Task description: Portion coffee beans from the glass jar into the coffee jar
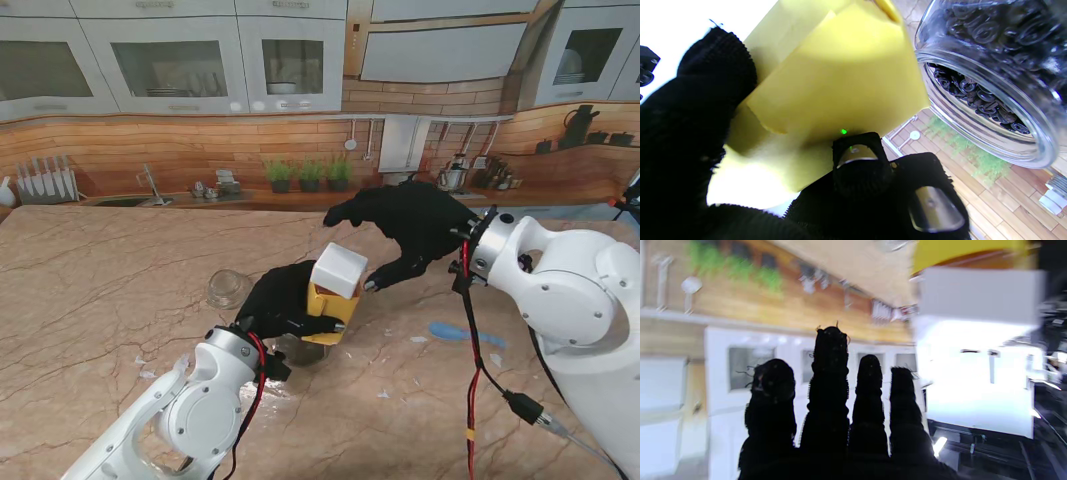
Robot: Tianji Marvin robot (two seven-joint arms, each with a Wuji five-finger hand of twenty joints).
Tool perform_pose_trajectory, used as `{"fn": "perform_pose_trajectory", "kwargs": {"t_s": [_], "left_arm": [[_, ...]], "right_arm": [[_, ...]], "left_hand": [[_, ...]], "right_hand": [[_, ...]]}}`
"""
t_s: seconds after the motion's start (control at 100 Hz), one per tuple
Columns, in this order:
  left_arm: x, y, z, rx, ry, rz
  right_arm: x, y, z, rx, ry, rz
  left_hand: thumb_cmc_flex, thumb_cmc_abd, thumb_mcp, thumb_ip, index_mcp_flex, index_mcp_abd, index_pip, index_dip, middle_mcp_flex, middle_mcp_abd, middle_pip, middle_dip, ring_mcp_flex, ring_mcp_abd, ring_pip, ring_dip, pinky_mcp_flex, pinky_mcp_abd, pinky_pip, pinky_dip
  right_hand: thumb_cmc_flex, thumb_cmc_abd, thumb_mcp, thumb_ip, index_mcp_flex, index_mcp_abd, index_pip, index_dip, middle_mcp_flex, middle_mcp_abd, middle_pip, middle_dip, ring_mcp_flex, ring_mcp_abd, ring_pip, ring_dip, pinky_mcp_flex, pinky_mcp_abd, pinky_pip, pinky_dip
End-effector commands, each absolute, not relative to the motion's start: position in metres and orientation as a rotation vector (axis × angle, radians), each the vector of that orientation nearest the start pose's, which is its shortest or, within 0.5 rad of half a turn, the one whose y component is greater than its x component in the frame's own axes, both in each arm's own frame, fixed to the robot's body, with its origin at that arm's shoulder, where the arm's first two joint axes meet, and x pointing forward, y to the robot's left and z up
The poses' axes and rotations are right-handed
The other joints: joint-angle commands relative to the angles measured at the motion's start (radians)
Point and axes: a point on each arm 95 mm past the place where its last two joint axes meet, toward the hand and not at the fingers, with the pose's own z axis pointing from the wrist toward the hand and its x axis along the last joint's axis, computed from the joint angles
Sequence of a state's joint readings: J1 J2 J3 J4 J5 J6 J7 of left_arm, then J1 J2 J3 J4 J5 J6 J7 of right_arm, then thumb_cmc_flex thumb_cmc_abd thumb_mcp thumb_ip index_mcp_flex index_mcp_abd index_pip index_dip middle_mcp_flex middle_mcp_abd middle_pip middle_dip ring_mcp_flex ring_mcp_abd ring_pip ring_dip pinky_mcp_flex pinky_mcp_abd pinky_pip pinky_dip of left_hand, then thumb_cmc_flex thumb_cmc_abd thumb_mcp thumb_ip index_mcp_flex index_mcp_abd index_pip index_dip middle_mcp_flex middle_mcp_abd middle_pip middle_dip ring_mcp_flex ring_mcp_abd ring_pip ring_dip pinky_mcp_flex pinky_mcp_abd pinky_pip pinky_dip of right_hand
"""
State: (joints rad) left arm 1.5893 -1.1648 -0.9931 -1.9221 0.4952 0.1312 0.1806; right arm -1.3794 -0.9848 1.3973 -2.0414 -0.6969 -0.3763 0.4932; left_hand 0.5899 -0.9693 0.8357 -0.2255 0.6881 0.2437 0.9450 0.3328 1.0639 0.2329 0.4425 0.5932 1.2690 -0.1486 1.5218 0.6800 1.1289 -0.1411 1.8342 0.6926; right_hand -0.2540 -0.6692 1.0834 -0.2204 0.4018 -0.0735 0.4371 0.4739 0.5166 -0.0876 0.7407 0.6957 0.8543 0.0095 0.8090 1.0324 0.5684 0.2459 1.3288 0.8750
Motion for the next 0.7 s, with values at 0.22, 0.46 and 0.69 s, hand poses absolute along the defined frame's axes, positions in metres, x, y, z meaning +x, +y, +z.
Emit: {"fn": "perform_pose_trajectory", "kwargs": {"t_s": [0.22, 0.46, 0.69], "left_arm": [[0.347, -0.126, -0.238, -1.534, 1.094, -2.153], [0.348, -0.128, -0.238, -1.531, 1.083, -2.143], [0.349, -0.126, -0.236, -1.535, 1.069, -2.146]], "right_arm": [[0.397, 0.042, -0.115, 0.672, 1.73, 1.759], [0.403, 0.05, -0.122, 0.665, 1.762, 1.751], [0.404, 0.051, -0.122, 0.61, 1.792, 1.754]], "left_hand": [[0.218, 0.138, 0.218, 0.107, 0.09, -0.292, 0.296, 0.062, 0.177, -0.121, 0.091, 0.056, 0.008, -0.002, 0.007, 0.008, -0.013, -0.157, 0.25, -0.005], [0.217, 0.14, 0.218, 0.108, 0.089, -0.293, 0.295, 0.062, 0.178, -0.121, 0.091, 0.055, 0.008, -0.002, 0.007, 0.008, -0.013, -0.157, 0.249, -0.004], [0.216, 0.137, 0.218, 0.108, 0.087, -0.293, 0.295, 0.062, 0.178, -0.122, 0.091, 0.055, 0.008, -0.001, 0.006, 0.007, -0.013, -0.157, 0.249, -0.004]], "right_hand": [[-0.1, 0.115, -0.059, -0.004, 0.179, 0.074, 0.057, 0.151, 0.112, 0.046, 0.085, 0.048, 0.086, 0.026, 0.09, 0.016, 0.097, 0.015, 0.075, -0.032], [-0.008, 0.125, -0.112, 0.009, 0.25, 0.008, 0.112, 0.215, 0.176, 0.016, 0.115, 0.072, 0.122, 0.017, 0.125, 0.006, 0.127, 0.012, 0.096, -0.055], [0.369, 0.217, -0.397, 0.117, 0.347, -0.198, 0.182, 0.192, 0.156, -0.052, 0.077, 0.06, 0.074, -0.003, 0.044, -0.02, 0.069, 0.035, 0.062, -0.05]]}}
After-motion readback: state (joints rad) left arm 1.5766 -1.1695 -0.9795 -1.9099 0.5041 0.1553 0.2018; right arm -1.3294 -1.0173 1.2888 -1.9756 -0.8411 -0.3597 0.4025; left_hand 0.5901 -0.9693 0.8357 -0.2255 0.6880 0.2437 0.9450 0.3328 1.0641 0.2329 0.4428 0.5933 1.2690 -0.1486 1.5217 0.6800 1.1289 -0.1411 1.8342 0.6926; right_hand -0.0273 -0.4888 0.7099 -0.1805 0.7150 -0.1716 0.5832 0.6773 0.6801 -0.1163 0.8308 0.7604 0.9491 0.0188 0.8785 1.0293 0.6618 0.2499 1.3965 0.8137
